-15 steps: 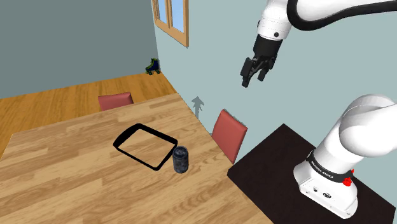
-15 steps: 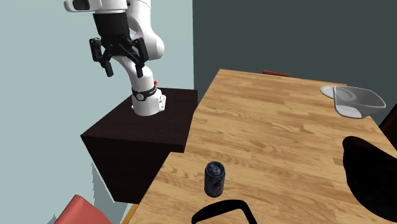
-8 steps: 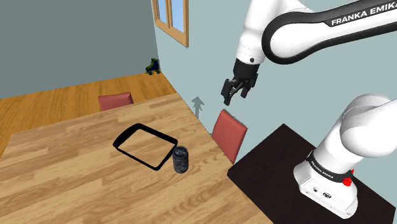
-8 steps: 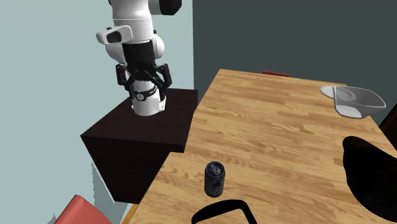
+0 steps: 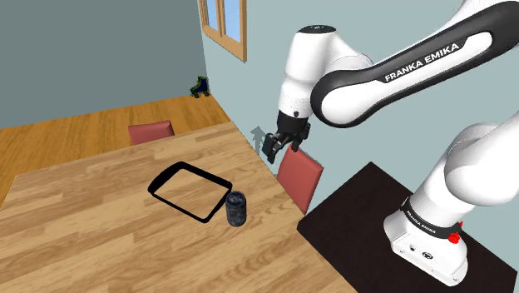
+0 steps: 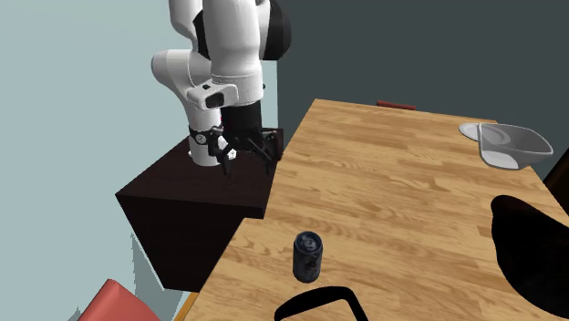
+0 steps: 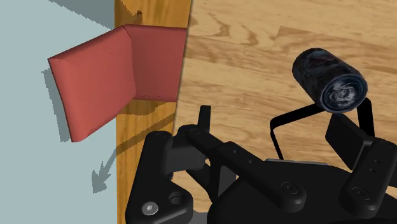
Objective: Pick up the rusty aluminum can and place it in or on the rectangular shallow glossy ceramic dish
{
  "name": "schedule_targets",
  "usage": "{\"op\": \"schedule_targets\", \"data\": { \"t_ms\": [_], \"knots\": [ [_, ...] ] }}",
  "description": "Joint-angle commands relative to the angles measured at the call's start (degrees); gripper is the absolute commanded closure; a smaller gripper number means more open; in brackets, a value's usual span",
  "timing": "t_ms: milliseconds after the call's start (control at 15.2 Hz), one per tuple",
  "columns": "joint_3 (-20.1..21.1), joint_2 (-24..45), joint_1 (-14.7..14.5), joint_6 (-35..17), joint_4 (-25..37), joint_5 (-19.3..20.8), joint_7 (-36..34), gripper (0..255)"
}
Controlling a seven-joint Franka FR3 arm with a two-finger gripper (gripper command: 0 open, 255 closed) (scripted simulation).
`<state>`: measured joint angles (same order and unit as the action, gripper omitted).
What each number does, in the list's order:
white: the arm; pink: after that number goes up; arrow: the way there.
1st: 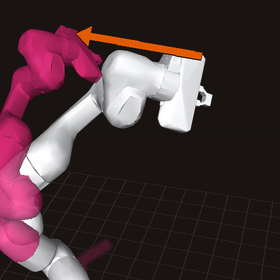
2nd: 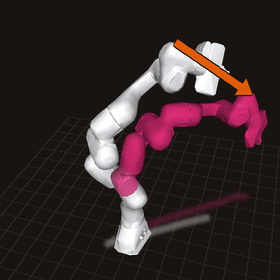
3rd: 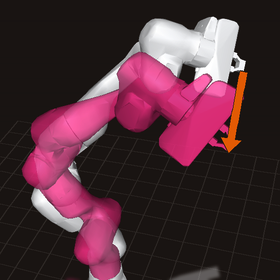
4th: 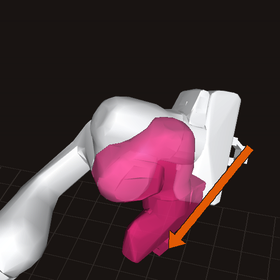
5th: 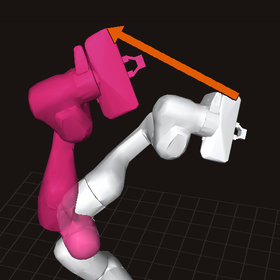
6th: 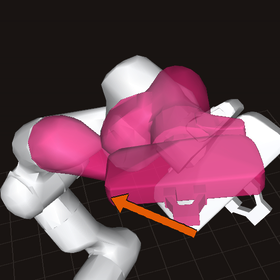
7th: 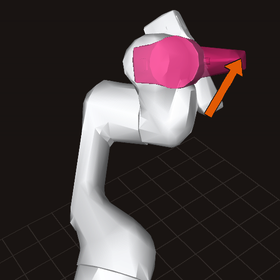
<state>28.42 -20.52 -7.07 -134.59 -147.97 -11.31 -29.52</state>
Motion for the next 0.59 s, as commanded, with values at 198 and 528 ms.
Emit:
{"op": "schedule_targets", "data": {
  "t_ms": [198,528],
  "knots": [
    [6.70,12.67,2.50,-8.65,3.82,7.49,-10.20,0],
    [9.11,26.85,2.64,-13.53,10.03,23.78,-25.69,0]
  ]
}}
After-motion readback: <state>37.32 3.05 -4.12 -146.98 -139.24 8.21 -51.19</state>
